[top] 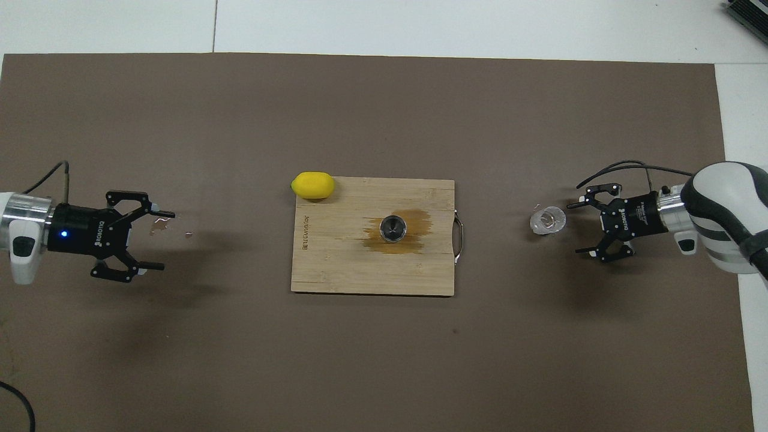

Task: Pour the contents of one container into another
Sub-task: 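Grasp the clear glass cup with the right gripper while the left gripper retracts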

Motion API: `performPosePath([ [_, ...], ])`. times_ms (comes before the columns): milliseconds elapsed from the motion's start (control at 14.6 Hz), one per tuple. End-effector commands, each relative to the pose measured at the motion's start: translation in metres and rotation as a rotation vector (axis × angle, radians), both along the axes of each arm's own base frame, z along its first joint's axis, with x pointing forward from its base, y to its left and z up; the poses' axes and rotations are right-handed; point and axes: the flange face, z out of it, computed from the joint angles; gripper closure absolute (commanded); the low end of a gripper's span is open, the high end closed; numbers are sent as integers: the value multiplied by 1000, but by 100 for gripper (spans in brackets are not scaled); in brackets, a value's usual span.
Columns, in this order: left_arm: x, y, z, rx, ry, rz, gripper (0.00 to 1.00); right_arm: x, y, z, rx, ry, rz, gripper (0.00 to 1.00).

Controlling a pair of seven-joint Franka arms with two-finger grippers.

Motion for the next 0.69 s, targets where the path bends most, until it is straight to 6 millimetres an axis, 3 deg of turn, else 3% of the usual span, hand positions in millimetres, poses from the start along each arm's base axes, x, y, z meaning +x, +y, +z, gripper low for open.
performPosePath([
  [0,6,18,29,125,-3,-60,0,-1,19,-7,24,-26,-9,0],
  [274,17,24,78,284,-59,-133,0,-1,26,-9,41,-39,-19,0],
  [480,11,18,108,394,-46,-126,0,0,34,-8,58,-43,-27,0],
  [549,9,10,118,436,-42,-130,0,0,35,-7,61,-52,-17,4],
  [617,12,3,129,483,-33,-122,0,0,36,-6,74,-53,-23,16],
])
